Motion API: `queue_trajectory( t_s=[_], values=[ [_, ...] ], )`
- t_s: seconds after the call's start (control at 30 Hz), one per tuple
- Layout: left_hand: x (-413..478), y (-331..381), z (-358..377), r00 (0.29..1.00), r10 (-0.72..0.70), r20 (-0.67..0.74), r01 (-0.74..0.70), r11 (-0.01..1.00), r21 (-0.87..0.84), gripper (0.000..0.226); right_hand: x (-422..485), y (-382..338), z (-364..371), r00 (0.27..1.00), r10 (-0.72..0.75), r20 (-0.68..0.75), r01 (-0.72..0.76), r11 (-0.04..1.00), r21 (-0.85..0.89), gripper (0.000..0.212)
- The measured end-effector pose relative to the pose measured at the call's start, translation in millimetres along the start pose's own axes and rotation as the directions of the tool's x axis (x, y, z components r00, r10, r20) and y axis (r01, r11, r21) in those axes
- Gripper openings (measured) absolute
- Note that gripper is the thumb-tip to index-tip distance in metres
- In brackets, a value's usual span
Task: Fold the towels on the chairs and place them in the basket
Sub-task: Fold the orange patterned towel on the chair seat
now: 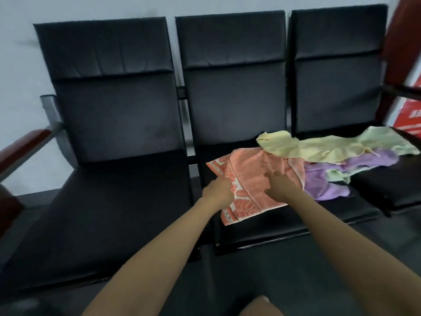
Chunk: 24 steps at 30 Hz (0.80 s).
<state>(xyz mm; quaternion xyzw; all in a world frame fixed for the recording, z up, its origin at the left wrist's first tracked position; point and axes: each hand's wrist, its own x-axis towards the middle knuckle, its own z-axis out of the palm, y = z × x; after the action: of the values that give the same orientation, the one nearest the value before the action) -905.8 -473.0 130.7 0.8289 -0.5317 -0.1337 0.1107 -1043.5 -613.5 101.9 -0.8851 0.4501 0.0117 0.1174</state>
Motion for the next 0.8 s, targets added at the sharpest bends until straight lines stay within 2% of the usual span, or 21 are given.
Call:
queue_trajectory(
  t_s=[0.1,0.27,0.37,0.43,0.5,0.6,0.67,0.73,0.8],
  values=[
    [36,10,27,0.999,0.037,0.035,-0.035,0.998,-0.052,0.033,25,29,11,0.980,0.158,-0.123,-0.156,0.987,0.031,0.064],
    [76,18,74,0.991,0.086,0.101,-0.075,0.991,-0.110,0.053,57,68,15,0.920,0.292,-0.260,-0.268,0.955,0.125,0.053],
    [92,18,90,0.999,0.049,-0.023,-0.053,0.985,-0.162,0.039,77,84,9,0.907,0.303,-0.292,-0.264,0.950,0.166,0.050],
    [101,18,96,0.995,-0.020,-0.098,-0.002,0.976,-0.220,0.028,92,90,9,0.927,0.262,-0.269,-0.241,0.964,0.111,0.045],
    [107,19,101,0.987,-0.070,-0.142,0.030,0.963,-0.267,0.027,105,92,10,0.949,0.231,-0.213,-0.228,0.973,0.039,0.044],
    [109,17,104,0.975,-0.111,-0.194,0.036,0.936,-0.351,0.022,123,92,12,0.970,0.229,-0.082,-0.230,0.973,-0.004,0.047],
    [106,14,103,0.968,-0.141,-0.209,0.015,0.860,-0.510,0.013,133,90,11,0.972,0.224,-0.069,-0.223,0.975,0.025,0.047],
    [100,12,98,0.952,-0.219,-0.214,0.001,0.700,-0.714,0.013,137,87,8,0.946,0.236,-0.222,-0.209,0.968,0.138,0.047],
    [95,10,92,0.909,-0.339,-0.244,-0.030,0.529,-0.848,0.013,136,83,-1,0.881,0.261,-0.394,-0.157,0.948,0.277,0.051]
  ],
)
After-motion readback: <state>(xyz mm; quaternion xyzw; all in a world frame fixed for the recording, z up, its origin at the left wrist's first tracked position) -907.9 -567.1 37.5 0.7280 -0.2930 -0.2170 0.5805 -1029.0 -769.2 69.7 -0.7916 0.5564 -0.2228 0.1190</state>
